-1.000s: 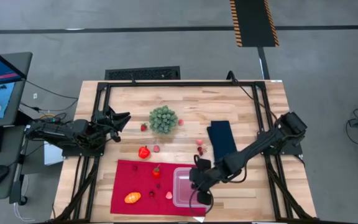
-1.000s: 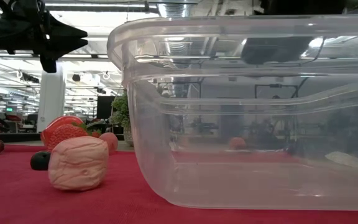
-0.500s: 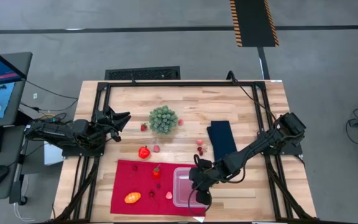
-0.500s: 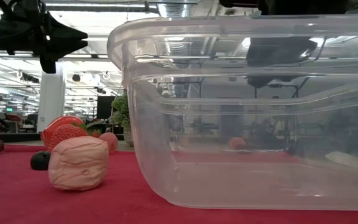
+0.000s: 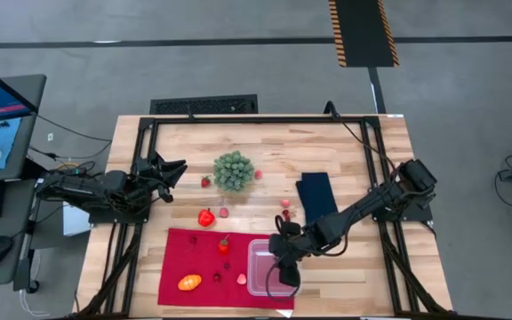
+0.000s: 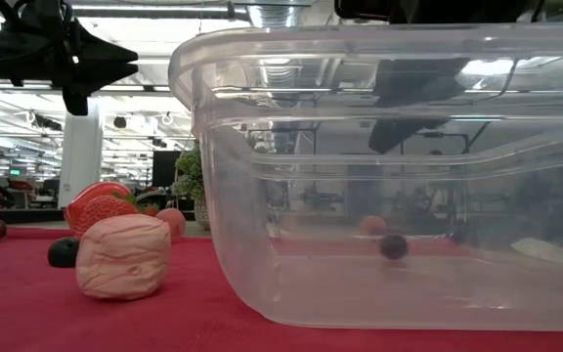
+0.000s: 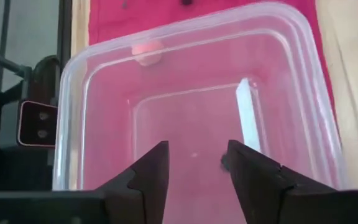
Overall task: Pick and placing Produce into tupperware
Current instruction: Put the cherry into the transparent bin
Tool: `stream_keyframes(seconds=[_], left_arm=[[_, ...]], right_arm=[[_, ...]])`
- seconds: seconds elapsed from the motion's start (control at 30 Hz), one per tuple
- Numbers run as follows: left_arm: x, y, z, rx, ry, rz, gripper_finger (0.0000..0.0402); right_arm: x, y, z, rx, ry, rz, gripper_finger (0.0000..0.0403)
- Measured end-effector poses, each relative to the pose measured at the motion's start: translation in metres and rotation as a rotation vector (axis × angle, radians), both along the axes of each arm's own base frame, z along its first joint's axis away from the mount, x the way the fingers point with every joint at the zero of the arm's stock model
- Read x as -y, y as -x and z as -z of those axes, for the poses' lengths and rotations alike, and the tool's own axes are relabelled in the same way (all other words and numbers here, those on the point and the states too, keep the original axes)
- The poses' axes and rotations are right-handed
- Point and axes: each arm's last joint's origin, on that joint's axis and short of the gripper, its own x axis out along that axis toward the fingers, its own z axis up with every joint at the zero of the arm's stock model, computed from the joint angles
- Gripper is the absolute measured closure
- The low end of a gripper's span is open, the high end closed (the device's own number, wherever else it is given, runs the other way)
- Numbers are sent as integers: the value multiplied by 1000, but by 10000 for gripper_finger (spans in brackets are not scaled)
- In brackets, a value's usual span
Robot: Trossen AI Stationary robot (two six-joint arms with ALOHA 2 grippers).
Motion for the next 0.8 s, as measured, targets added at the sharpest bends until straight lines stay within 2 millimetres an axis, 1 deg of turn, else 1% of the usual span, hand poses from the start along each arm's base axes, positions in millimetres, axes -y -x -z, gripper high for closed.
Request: stream_keyframes(seconds=[0.13, 0.23, 0.33, 0.57, 0.73, 0.8], left_arm=[[0, 0, 0, -1, 0, 0, 306], [0, 0, 0, -1, 0, 0, 306], [0, 0, 0, -2, 0, 0, 306], [0, 0, 1, -14, -3, 4, 306], [2, -2, 3, -53, -27, 58, 306], [2, -2, 5, -119, -23, 65, 306]], right_arm=[[9, -1, -8, 21, 22, -24, 223], [20, 3, -15, -3, 52, -27, 235], [30, 6, -27, 6, 60, -18, 247], [52, 5, -50, 95, 89, -26, 268], [63, 0, -58, 190, 193, -25, 274], [64, -3, -60, 229, 230, -28, 275]])
